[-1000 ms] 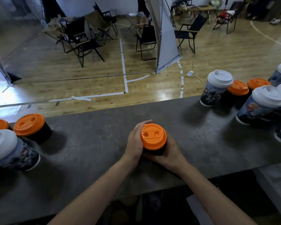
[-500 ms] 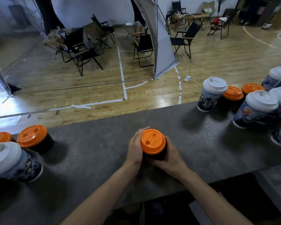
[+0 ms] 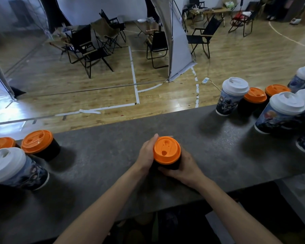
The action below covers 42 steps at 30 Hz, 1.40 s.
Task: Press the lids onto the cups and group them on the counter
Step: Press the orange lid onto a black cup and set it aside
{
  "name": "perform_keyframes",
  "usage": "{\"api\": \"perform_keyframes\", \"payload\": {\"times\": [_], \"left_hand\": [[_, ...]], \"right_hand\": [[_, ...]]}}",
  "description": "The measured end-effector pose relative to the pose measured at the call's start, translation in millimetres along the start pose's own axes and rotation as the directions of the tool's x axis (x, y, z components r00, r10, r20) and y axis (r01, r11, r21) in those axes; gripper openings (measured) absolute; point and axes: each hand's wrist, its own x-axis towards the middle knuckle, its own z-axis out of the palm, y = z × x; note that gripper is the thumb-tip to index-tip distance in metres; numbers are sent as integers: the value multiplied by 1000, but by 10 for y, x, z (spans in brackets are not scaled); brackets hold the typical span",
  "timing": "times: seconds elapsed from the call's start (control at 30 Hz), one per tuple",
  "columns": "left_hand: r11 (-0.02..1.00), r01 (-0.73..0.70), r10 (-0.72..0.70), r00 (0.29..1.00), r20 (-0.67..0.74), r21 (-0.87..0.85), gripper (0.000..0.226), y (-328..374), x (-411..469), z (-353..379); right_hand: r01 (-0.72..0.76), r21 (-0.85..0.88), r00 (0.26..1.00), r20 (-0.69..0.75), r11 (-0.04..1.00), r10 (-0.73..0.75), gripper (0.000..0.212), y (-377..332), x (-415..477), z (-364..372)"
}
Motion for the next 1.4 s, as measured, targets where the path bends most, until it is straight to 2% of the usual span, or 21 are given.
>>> {"api": "perform_keyframes", "payload": {"times": [0.13, 0.17, 0.2, 0.27, 0.33, 0.43, 0.53, 0.57, 0.7, 0.73, 0.93, 0.97, 1.03, 1.1, 1.13, 1.2, 1.27, 1.33, 1.4], "left_hand": [[998, -54, 44, 975, -217, -40, 51, -122, -61, 141], [998, -52, 41, 972, -233, -43, 51, -126, -67, 142], [998, -35, 26, 978, -207, -44, 50, -112, -59, 120], [1000, -1, -1, 998, -64, -28, 50, -38, -20, 46], [999, -19, 18, 1000, 26, 26, 50, 41, 27, -44], [993, -87, 90, 995, -36, 77, 48, 28, 10, -4], [994, -87, 98, 980, -175, 72, 47, -110, -43, 74], [993, -88, 100, 978, -180, 74, 46, -130, -48, 59], [996, -60, 59, 998, 8, 69, 46, -26, -23, -74], [997, -48, 48, 999, 15, 60, 48, 3, -33, -66], [993, -72, 92, 963, -252, 89, 56, -158, -84, 155], [994, -75, 94, 965, -246, 85, 53, -150, -77, 148], [996, -74, 79, 988, -135, 40, 45, -93, -49, 96], [997, -65, 66, 998, -17, 32, 46, 6, -30, 26], [996, -75, 75, 997, -6, 47, 47, 22, -15, 6], [993, -104, 106, 993, -48, 54, 48, -9, -15, 26], [994, -103, 107, 983, -150, 35, 48, -77, -39, 92], [996, -90, 91, 969, -229, 15, 48, -141, -49, 111], [996, -84, 85, 983, -164, 9, 46, -132, -12, 58]], "right_hand": [[10, -24, 997, -76, 1000, -12, 89, -28, 21, 11], [9, -28, 997, -83, 1000, -11, 86, -27, 24, 5], [8, -30, 996, -86, 1000, -10, 82, -27, 25, -7], [13, -42, 997, -77, 999, -16, 77, -13, 30, -32], [33, -60, 998, -56, 998, -36, 77, -13, 30, -41], [69, -52, 996, -56, 996, -71, 81, -19, 25, -15], [63, -24, 995, -71, 998, -64, 88, -15, 24, -1], [56, -19, 996, -72, 998, -57, 86, -19, 22, -10], [70, -26, 997, -23, 997, -70, 81, -21, 27, -58], [78, -26, 997, -12, 997, -79, 82, -18, 27, -60], [58, 23, 996, -75, 998, -56, 89, -38, 1, -4], [47, 22, 996, -81, 999, -45, 87, -37, 2, -9], [34, 11, 997, -69, 999, -33, 82, -14, 18, -38], [45, 2, 998, -50, 999, -45, 78, 7, 27, -53], [57, 2, 997, -45, 998, -57, 78, 12, 27, -54], [76, 7, 996, -45, 997, -76, 82, 7, 24, -34], [74, 6, 995, -64, 997, -73, 88, -1, 25, -8], [52, 3, 995, -82, 999, -52, 86, -11, 27, -6], [32, 3, 997, -68, 999, -31, 80, -16, 36, -27]]}}
